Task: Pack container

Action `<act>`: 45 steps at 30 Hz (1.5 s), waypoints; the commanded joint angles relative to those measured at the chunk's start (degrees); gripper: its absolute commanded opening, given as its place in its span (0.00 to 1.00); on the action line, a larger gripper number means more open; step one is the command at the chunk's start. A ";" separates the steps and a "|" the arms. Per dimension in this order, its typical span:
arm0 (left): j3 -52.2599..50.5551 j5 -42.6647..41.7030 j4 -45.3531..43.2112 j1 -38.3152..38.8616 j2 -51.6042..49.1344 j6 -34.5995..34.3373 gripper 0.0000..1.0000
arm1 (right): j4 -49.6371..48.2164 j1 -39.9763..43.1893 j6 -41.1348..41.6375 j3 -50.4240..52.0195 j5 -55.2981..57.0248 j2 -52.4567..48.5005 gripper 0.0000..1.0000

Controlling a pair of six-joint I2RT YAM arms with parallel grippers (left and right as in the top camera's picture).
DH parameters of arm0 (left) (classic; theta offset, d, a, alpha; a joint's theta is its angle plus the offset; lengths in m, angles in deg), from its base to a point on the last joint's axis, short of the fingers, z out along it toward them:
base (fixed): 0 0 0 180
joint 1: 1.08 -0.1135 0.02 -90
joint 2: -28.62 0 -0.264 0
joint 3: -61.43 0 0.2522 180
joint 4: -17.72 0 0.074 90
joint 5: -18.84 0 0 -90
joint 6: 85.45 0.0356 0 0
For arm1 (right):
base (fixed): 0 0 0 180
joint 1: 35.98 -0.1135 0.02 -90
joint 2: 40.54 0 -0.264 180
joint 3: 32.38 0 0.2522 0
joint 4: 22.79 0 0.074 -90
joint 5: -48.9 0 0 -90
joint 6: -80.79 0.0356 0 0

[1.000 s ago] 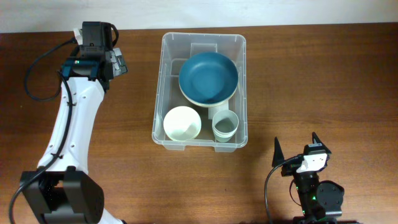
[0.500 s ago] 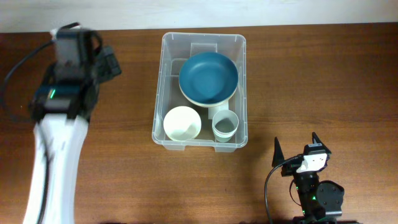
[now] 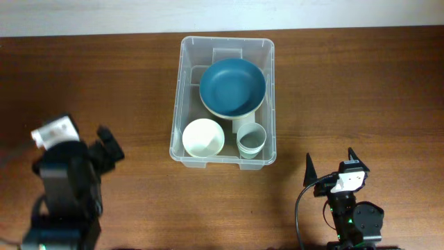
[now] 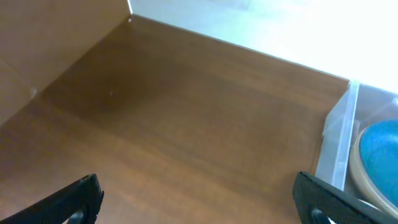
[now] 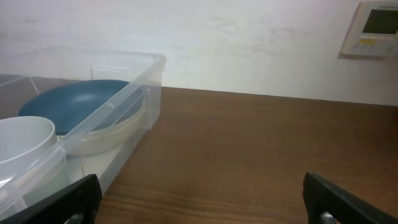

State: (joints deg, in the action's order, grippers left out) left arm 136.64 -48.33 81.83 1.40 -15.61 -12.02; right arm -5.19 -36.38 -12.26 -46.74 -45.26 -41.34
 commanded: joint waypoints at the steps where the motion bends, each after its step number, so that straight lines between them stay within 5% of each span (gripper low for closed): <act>1: -7.80 -0.74 -2.47 1.62 7.26 -0.76 1.00 | 0.28 0.04 0.11 0.28 0.07 0.61 0.99; 11: -38.05 -0.76 -26.88 3.17 26.82 -0.74 1.00 | 0.28 0.04 0.11 0.28 0.07 0.61 0.99; 20: -54.71 -3.06 -50.88 3.15 29.77 -0.74 1.00 | 0.28 0.04 0.11 0.28 0.09 0.61 0.99; 35: -60.96 -4.17 -46.99 3.10 40.11 -0.26 1.00 | 0.28 0.04 0.11 0.28 0.09 0.61 0.99; 45: -60.96 -7.80 -46.99 1.07 43.28 14.19 1.00 | 0.28 0.04 0.11 0.28 0.09 0.61 0.99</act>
State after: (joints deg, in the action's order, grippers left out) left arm 76.21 -53.62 34.71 3.70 26.43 -3.92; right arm -5.19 -36.38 -12.24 -46.74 -45.26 -41.34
